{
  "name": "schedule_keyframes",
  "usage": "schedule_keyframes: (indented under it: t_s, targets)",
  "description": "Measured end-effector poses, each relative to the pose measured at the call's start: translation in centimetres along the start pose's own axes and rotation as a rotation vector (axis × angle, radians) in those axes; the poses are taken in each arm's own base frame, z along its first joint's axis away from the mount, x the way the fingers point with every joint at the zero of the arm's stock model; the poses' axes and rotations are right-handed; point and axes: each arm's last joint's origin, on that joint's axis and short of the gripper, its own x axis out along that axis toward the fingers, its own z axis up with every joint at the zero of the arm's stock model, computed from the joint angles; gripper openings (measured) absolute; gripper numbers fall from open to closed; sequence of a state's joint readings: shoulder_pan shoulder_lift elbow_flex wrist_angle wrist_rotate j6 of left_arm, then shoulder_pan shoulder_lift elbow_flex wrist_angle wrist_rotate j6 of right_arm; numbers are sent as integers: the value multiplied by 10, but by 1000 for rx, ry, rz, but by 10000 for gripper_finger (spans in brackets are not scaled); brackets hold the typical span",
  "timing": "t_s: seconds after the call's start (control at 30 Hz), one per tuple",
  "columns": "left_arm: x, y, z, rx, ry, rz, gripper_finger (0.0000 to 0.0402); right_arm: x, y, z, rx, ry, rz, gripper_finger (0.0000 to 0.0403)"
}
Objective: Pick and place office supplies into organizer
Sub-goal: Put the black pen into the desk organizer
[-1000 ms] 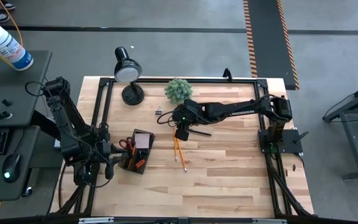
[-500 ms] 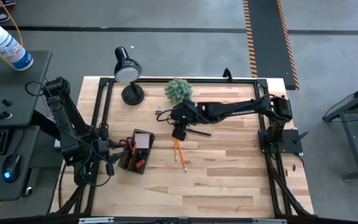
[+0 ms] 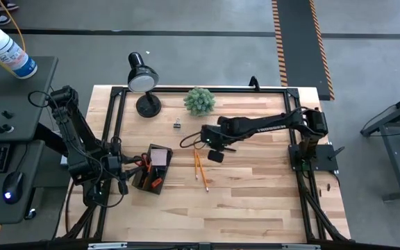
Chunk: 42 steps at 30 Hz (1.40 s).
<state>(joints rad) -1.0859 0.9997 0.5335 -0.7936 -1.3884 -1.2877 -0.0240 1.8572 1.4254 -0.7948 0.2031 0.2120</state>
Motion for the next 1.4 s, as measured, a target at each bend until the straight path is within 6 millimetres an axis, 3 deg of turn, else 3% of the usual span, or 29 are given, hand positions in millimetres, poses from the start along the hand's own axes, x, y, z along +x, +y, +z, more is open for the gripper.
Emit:
schedule_keyframes:
  t_s: [0.23, 0.37, 0.47, 0.67, 0.9, 1.03, 1.4]
  targets:
    - [0, 0, 0, 1, -7, 2, 129, -2, 8, -16, -21, 58, -130, 77]
    - [0, 0, 0, 5, -5, 3, 129, 2, 4, -47, 15, 30, -123, 66]
    - [0, 1, 0, 13, -10, 6, 129, 5, -6, -69, 77, -91, -91, 57]
    - [0, 2, 2, 1, -67, 21, 129, 11, -20, -91, 99, -429, 150, 44]
    - [0, 3, 4, -19, -142, 41, 129, 37, -26, -121, 95, -584, 45, 44]
    - [6, 5, 6, -21, -162, 93, 129, 40, -26, -118, 121, -643, 117, 47]
    - [39, 18, 7, -36, -18, 294, 129, 58, -16, -84, -2, -523, 162, 54]
